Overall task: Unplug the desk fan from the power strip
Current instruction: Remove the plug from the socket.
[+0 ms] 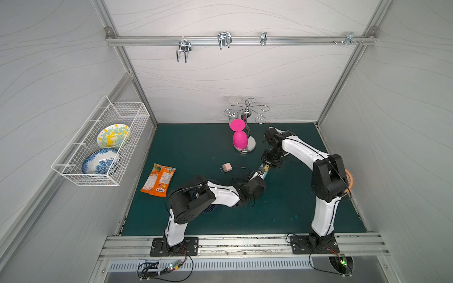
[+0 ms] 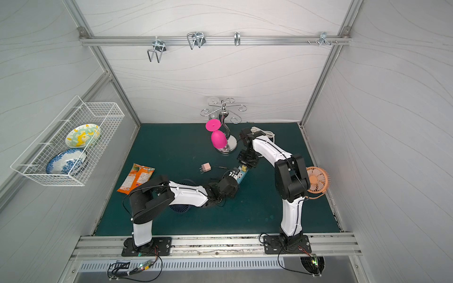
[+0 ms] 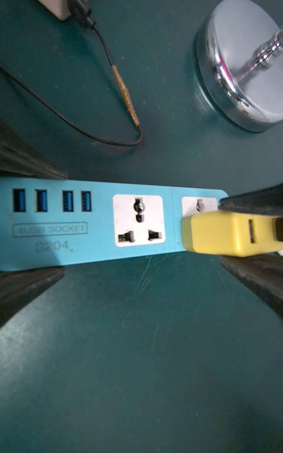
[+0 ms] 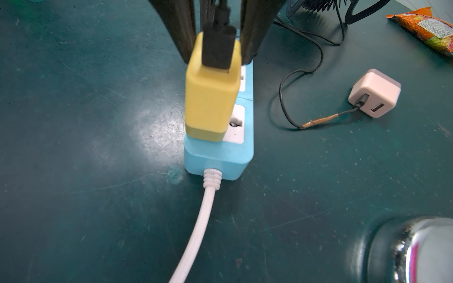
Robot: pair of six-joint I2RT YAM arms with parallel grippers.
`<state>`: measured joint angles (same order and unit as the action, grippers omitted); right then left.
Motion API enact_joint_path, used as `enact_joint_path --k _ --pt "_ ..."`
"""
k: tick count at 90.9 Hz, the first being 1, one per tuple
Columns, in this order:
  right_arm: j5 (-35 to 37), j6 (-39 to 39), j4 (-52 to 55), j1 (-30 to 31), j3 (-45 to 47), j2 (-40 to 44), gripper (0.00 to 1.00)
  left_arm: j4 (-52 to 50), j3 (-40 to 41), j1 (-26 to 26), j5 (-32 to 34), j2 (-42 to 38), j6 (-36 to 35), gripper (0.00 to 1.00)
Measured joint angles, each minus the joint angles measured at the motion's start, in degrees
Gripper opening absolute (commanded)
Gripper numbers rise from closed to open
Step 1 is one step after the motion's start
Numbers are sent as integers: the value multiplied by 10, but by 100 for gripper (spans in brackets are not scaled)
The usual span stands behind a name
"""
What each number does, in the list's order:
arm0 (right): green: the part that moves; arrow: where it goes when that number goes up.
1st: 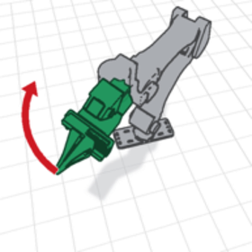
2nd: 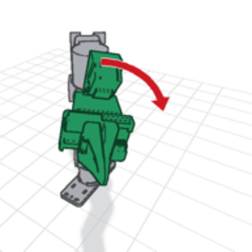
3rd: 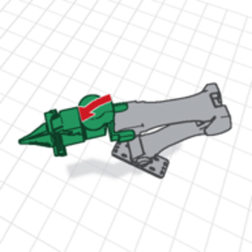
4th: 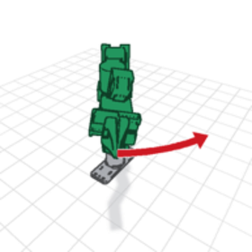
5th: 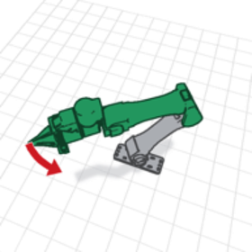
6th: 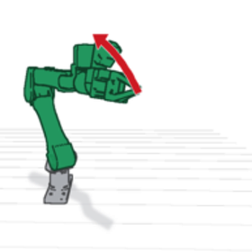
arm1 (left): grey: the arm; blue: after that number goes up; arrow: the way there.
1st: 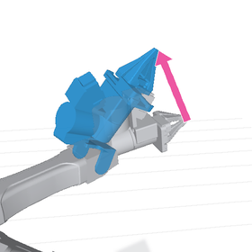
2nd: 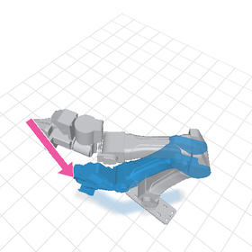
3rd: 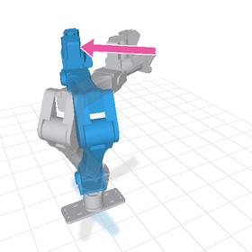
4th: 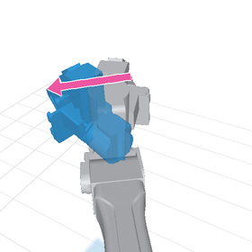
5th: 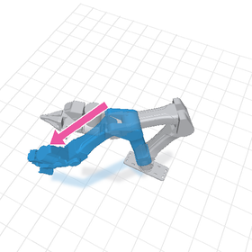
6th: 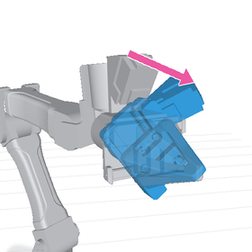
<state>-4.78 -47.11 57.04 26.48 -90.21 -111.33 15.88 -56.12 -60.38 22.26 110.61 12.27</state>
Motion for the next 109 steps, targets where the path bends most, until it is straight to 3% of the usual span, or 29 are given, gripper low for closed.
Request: enact_joint_path --k 37,84,109 --pt "-6 0 3 -10 -4 -2 0 0 0 0 0 0 -1 0" --pt "26 -1 17 24 -32 -15 0 -11 0 1 8 -3 -1 0" --pt "8 -1 -5 2 10 7 0 -9 0 1 5 -3 -1 0"
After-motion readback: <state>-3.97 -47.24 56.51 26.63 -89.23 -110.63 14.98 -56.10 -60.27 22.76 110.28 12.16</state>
